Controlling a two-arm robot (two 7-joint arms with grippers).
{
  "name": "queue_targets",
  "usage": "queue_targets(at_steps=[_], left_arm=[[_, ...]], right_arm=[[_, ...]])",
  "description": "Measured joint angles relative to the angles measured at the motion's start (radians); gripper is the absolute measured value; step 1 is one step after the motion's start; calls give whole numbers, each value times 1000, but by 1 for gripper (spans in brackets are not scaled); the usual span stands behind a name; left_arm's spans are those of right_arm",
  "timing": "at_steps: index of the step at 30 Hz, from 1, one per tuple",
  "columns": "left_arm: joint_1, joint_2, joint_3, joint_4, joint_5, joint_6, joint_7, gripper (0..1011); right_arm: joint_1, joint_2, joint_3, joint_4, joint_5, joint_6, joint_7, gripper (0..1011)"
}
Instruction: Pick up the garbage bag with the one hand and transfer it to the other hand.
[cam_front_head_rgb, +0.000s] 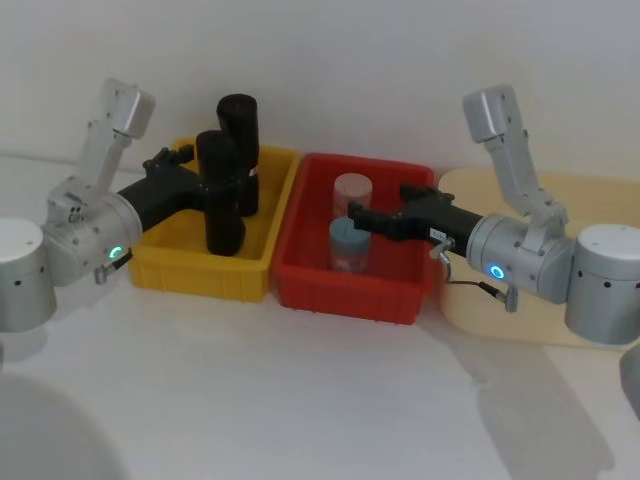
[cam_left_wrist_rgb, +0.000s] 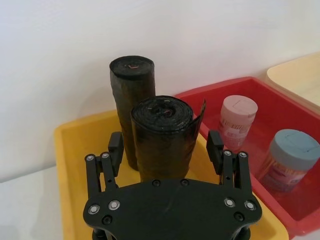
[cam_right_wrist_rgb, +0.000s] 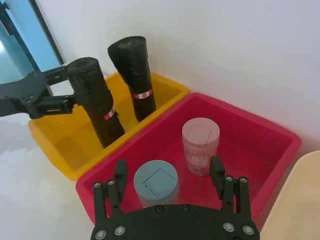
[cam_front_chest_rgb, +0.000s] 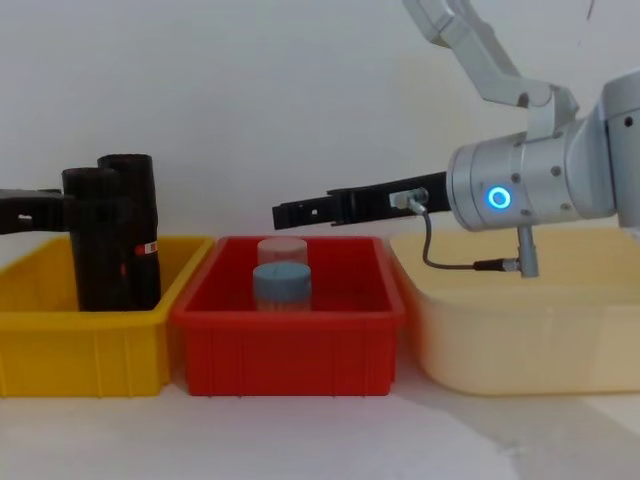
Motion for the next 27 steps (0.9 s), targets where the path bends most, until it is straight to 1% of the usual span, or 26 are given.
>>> queue_targets(at_steps=[3,12,27], left_arm=[[-16,-9,7,24,0,-12,-4,1001],[-40,-22,18,60,4,-28,-9,1001],[-56,-31,24,84,8,-38,-12,1001]], right_arm=[[6,-2,-5,14,4,-2,6,1001],[24,-11,-20,59,10,-17,23,1001],[52,-33,-46,138,1,-44,46,1001]])
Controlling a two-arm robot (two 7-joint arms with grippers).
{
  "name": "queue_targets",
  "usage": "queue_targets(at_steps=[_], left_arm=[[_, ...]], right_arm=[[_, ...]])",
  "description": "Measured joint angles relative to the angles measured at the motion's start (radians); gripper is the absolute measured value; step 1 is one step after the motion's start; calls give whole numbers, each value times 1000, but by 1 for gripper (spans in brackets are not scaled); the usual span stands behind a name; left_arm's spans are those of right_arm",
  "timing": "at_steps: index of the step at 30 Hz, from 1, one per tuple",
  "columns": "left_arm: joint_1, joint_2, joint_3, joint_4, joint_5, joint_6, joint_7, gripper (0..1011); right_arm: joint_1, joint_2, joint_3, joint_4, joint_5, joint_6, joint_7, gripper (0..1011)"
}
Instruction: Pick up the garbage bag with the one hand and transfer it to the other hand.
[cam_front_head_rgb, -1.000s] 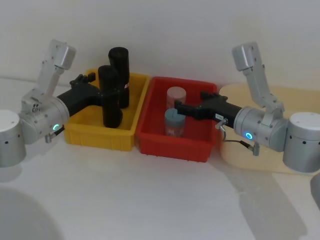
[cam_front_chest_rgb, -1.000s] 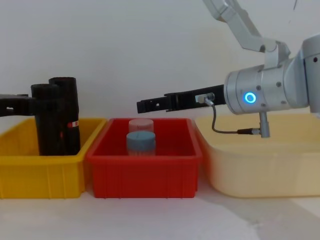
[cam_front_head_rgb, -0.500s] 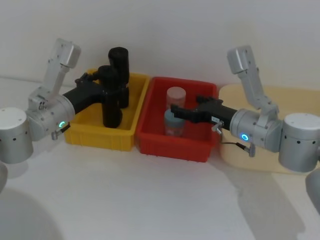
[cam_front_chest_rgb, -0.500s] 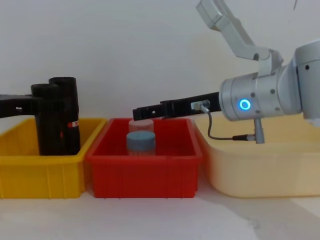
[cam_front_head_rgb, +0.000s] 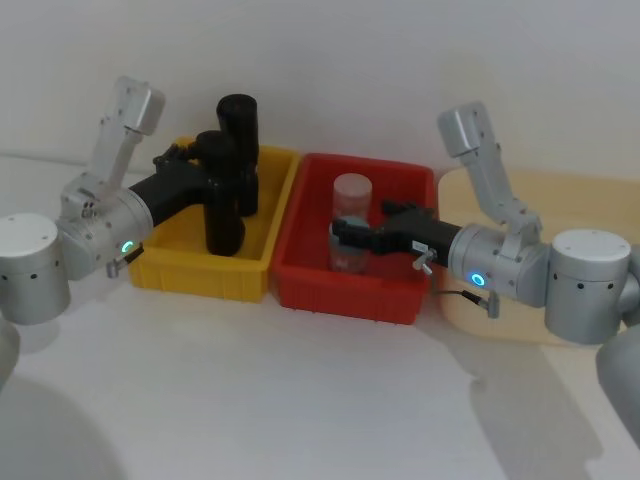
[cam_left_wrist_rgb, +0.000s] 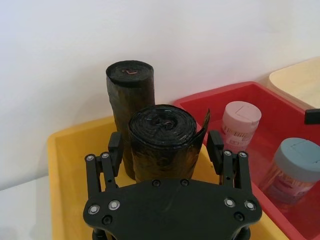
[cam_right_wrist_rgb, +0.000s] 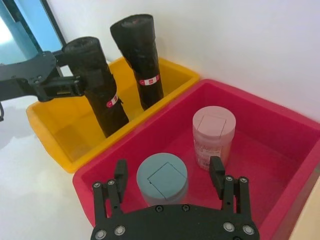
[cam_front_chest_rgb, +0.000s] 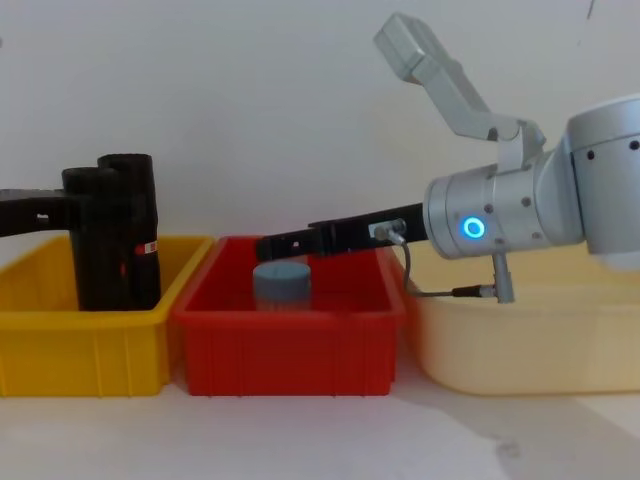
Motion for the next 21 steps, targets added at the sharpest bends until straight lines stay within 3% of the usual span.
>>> queue_targets(at_steps=[21], left_arm=[[-5,-3,2,8,2,-4,-1,1001]], right_arm=[[14,-23,-20,54,-28,-11,23,1001]])
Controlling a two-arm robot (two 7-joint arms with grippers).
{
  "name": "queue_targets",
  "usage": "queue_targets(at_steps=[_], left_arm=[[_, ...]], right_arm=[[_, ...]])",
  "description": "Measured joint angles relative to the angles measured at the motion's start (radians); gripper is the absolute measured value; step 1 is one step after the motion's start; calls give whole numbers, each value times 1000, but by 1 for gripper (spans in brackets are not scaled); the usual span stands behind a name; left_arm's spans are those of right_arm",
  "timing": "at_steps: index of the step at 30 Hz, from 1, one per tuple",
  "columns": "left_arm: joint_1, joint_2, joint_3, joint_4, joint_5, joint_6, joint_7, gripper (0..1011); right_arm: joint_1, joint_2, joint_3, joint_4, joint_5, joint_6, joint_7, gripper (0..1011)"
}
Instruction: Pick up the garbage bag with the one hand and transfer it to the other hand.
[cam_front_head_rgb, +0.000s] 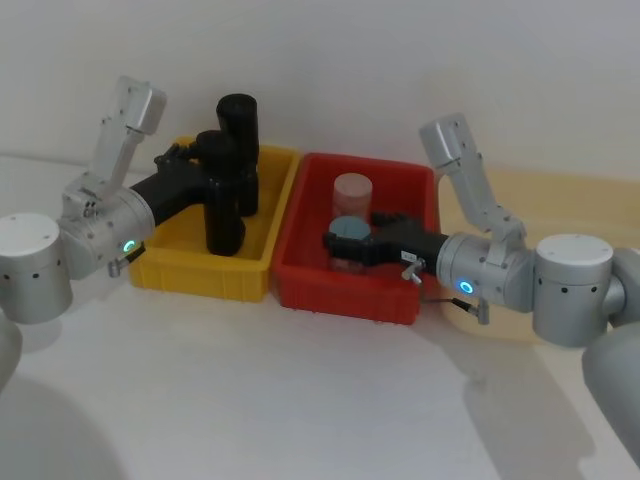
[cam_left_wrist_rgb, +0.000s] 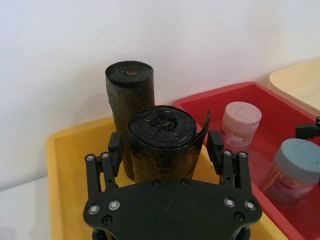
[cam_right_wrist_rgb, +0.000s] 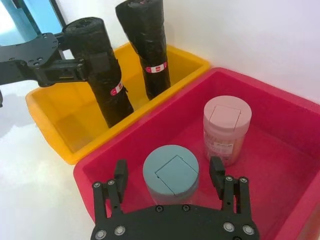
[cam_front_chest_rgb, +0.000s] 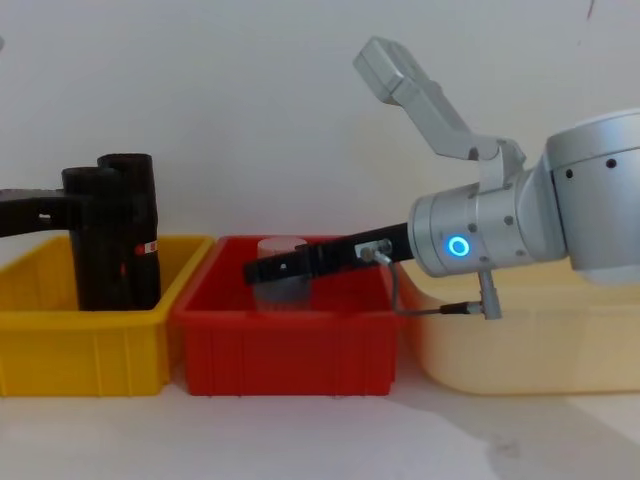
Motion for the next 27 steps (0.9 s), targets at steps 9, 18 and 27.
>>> queue_targets(at_steps=[9,18,27], left_arm=[[-1,0,0,1,0,0,0,1001],[-1,-1,0,2,0,-1,0,1001],[-1,-1,0,2,0,-1,0,929]], right_arm=[[2,-5,-3,7,-11,-4,1,979],[3,-8,-4,12,-16,-7,3,740],[4,-9,-4,14,-18,-8,3,655]])
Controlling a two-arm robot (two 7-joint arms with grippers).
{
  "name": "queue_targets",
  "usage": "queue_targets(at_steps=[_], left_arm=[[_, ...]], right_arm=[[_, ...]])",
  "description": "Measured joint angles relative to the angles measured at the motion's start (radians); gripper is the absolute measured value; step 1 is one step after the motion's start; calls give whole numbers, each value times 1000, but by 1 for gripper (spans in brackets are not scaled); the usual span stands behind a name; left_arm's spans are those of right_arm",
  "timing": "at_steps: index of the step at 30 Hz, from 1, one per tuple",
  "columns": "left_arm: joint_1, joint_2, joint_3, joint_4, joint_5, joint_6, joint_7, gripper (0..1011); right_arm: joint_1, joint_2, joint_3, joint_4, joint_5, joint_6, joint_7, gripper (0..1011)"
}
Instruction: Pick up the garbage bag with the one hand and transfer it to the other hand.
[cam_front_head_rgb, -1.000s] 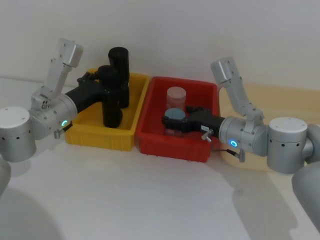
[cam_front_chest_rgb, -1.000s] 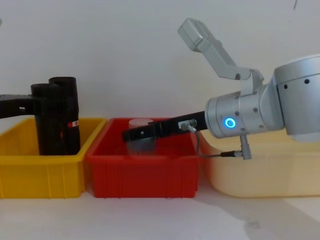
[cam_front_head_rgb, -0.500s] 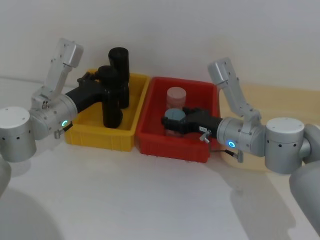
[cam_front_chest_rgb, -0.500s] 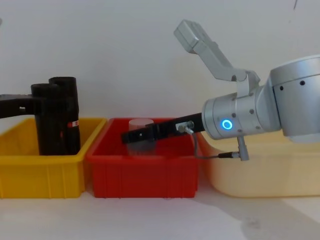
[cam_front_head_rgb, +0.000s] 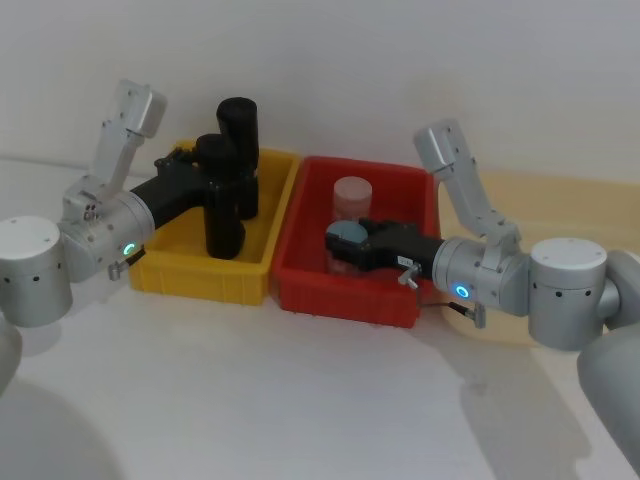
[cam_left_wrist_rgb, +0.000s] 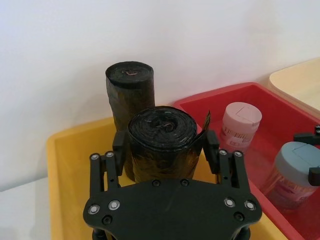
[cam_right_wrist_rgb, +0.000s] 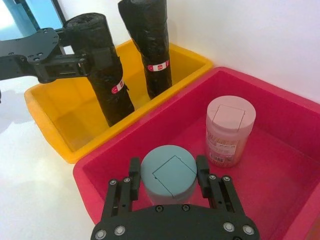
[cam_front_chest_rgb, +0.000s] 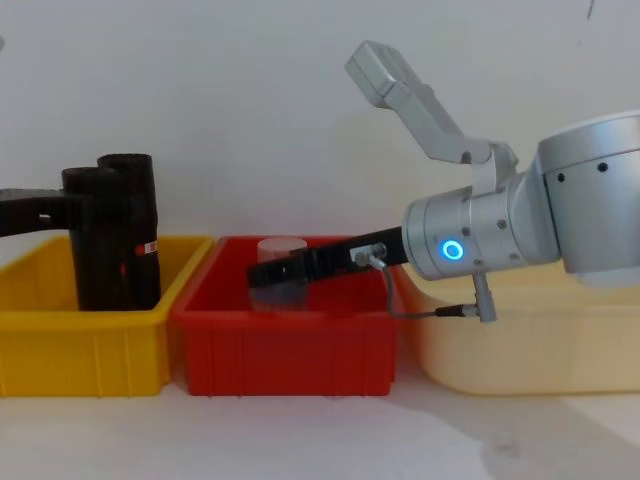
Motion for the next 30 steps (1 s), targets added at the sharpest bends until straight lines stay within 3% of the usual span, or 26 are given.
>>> queue_targets(at_steps=[14,30], left_arm=[[0,0,0,0,0,0,0,567],[0,0,0,0,0,0,0,519]], right_arm=[[1,-1,0,1,-2,-1,0,656],[1,-1,0,2,-2,-1,0,655]])
